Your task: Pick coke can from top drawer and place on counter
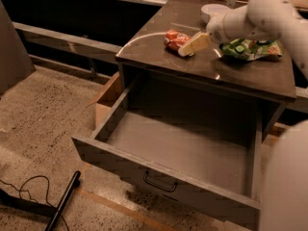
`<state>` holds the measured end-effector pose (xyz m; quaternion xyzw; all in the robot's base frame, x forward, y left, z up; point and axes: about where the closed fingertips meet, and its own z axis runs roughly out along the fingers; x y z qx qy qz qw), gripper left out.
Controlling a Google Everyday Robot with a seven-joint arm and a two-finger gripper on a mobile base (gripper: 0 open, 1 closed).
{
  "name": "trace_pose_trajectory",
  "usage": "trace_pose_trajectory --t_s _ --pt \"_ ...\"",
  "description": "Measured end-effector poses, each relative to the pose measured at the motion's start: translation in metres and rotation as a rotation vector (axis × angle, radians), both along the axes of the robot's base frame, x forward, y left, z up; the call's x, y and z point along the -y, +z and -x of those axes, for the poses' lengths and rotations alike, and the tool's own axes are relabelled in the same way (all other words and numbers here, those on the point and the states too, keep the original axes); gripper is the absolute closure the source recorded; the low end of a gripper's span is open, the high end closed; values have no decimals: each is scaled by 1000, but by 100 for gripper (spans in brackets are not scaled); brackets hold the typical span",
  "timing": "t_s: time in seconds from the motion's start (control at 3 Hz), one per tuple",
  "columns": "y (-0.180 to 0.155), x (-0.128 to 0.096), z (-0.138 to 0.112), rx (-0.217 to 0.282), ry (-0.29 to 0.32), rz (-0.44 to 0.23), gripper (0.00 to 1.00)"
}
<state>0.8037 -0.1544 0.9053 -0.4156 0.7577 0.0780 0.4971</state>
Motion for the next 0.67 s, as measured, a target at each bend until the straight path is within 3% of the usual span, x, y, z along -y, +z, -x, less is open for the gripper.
trace_pose_trajectory --t_s 0.33,0.67 --pt "88 58 12 233 -46 -198 0" --pt "136 107 27 367 -66 -300 0"
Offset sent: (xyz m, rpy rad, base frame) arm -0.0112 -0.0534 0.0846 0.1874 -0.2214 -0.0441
